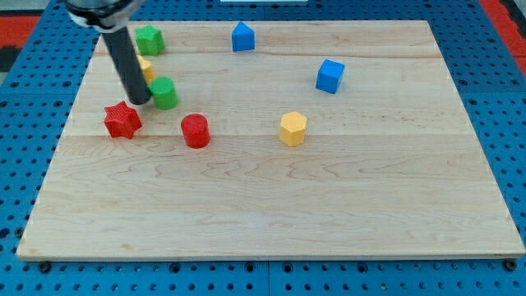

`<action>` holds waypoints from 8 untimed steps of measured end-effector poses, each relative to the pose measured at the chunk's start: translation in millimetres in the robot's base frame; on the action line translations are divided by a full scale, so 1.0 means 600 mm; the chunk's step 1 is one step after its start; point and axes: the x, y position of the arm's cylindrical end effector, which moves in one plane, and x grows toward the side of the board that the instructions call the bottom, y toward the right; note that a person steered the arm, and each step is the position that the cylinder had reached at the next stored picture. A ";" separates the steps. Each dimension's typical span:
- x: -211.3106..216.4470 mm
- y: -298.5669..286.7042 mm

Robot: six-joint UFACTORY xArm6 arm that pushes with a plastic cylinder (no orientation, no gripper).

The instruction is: Move the yellow heart parallel to the green circle

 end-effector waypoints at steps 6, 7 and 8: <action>-0.165 -0.008; -0.155 -0.077; -0.142 -0.112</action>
